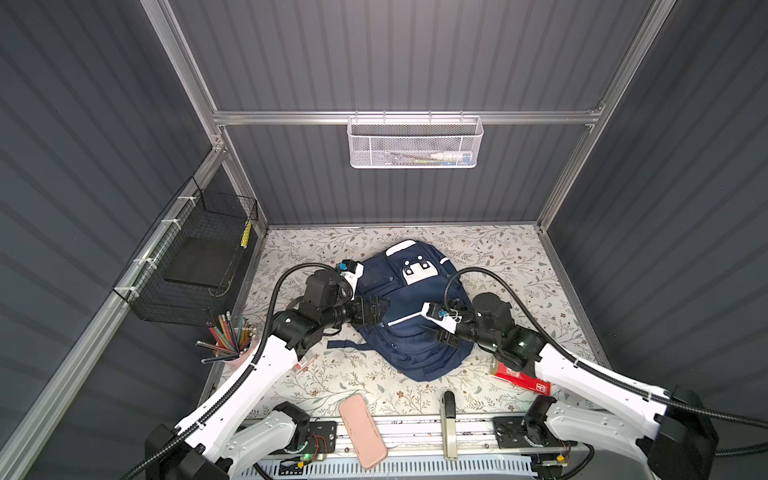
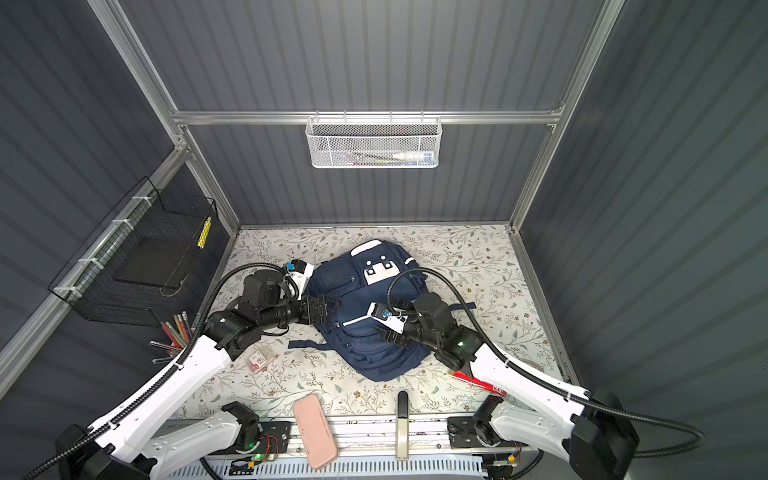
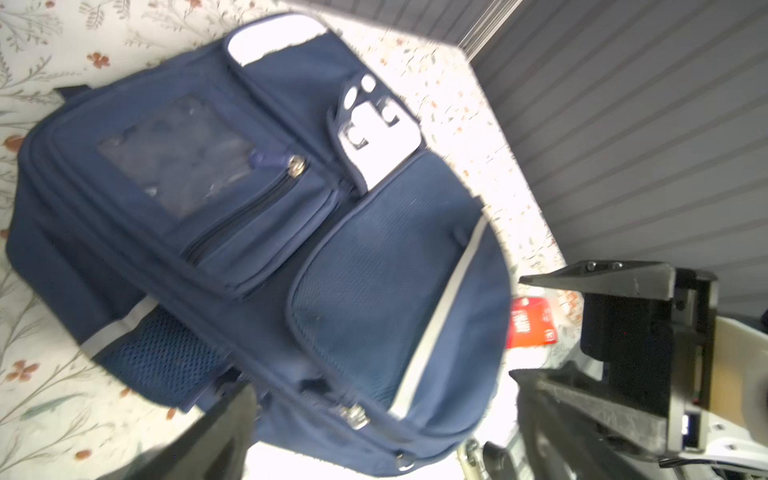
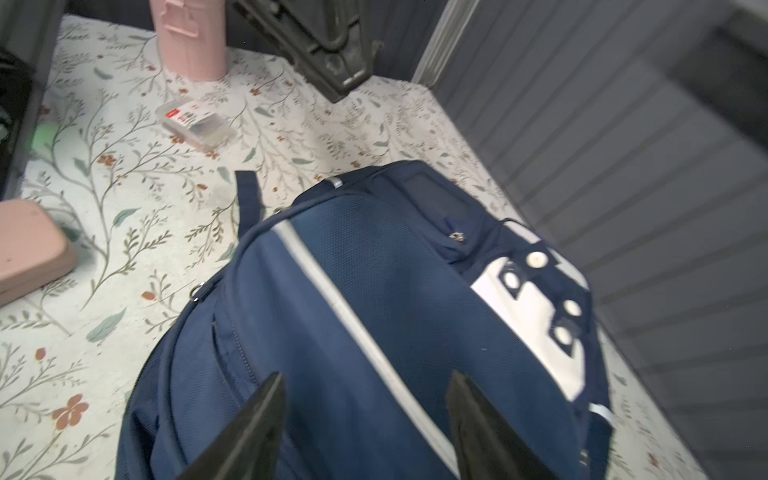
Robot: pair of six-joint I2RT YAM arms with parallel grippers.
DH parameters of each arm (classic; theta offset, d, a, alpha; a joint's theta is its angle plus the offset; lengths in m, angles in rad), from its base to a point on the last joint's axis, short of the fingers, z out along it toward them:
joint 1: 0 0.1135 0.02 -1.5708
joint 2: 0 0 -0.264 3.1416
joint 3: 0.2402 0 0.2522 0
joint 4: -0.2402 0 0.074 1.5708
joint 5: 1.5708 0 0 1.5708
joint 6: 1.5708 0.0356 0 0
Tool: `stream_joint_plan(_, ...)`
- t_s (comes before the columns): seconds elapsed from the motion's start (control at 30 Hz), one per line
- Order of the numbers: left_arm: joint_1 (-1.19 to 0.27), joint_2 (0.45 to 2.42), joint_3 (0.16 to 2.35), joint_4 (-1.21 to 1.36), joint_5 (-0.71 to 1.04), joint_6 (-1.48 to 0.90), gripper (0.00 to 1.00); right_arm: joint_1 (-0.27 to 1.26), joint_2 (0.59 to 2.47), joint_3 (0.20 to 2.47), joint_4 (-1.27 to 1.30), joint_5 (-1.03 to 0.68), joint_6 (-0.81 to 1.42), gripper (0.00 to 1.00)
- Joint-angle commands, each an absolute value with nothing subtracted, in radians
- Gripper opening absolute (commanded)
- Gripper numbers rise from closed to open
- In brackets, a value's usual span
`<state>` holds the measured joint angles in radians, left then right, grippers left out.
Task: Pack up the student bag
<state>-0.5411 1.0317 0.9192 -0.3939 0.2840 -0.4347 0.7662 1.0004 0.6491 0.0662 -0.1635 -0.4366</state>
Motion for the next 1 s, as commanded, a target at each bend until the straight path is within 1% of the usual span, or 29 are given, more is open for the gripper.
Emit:
stream_joint_plan(0.0, -0.555, 1.048, 0.937, -0.386, 0.321, -0.406, 1.00, 0.761, 0.932, 0.697, -0.022, 0.031, -0.125, 0.70)
stream_joint_plan(0.03, -0.570, 1.047, 0.940, -0.373, 0.311, -0.402, 1.00, 0.760, 0.916, 0.715, -0.084, 0.090, -0.049, 0.71)
stream_joint_plan(0.1, -0.616, 1.055, 0.964, -0.369, 0.260, -0.376, 1.00, 0.751, 0.890, 0.760, -0.253, 0.285, 0.234, 0.76)
stream_joint_plan(0.13, -0.637, 1.067, 0.976, -0.370, 0.241, -0.365, 1.00, 0.742, 0.881, 0.773, -0.342, 0.335, 0.376, 0.78)
stream_joint_plan(0.23, -0.697, 1.122, 1.022, -0.370, 0.209, -0.340, 1.00, 0.698, 0.853, 0.794, -0.607, 0.335, 0.683, 0.79)
stream_joint_plan(0.3, -0.736, 1.175, 1.055, -0.355, 0.222, -0.329, 1.00, 0.663, 0.832, 0.771, -0.726, 0.278, 0.853, 0.80)
stream_joint_plan(0.37, -0.777, 1.246, 1.098, -0.334, 0.253, -0.321, 0.99, 0.630, 0.798, 0.706, -0.781, 0.186, 0.976, 0.81)
stream_joint_plan(0.4, -0.793, 1.280, 1.122, -0.328, 0.272, -0.315, 0.96, 0.615, 0.778, 0.671, -0.779, 0.139, 0.998, 0.82)
stream_joint_plan(0.47, -0.820, 1.357, 1.184, -0.333, 0.287, -0.309, 0.94, 0.598, 0.735, 0.604, -0.795, 0.090, 1.058, 0.84)
stream_joint_plan(0.57, -0.874, 1.447, 1.273, -0.344, 0.272, -0.287, 0.97, 0.588, 0.677, 0.530, -0.824, 0.014, 1.144, 0.85)
stream_joint_plan(0.63, -0.905, 1.495, 1.306, -0.321, 0.274, -0.288, 1.00, 0.581, 0.653, 0.485, -0.833, -0.037, 1.157, 0.87)
stream_joint_plan(0.77, -0.961, 1.596, 1.355, -0.237, 0.309, -0.318, 1.00, 0.539, 0.654, 0.436, -0.883, -0.050, 1.157, 0.89)
stream_joint_plan(0.8, -0.974, 1.625, 1.371, -0.223, 0.313, -0.322, 0.98, 0.522, 0.654, 0.419, -0.880, -0.060, 1.157, 0.89)
stream_joint_plan(0.83, -0.991, 1.659, 1.399, -0.217, 0.321, -0.321, 0.91, 0.501, 0.654, 0.402, -0.878, -0.054, 1.149, 0.90)
stream_joint_plan(0.87, -1.003, 1.699, 1.454, -0.229, 0.322, -0.318, 0.86, 0.476, 0.656, 0.388, -0.889, -0.027, 1.147, 0.91)
stream_joint_plan(0.9, -1.011, 1.731, 1.488, -0.247, 0.354, -0.318, 0.85, 0.449, 0.656, 0.377, -0.901, -0.017, 1.146, 0.91)
stream_joint_plan(0.97, -1.026, 1.780, 1.537, -0.253, 0.365, -0.321, 0.86, 0.402, 0.644, 0.356, -0.891, -0.053, 1.145, 0.92)
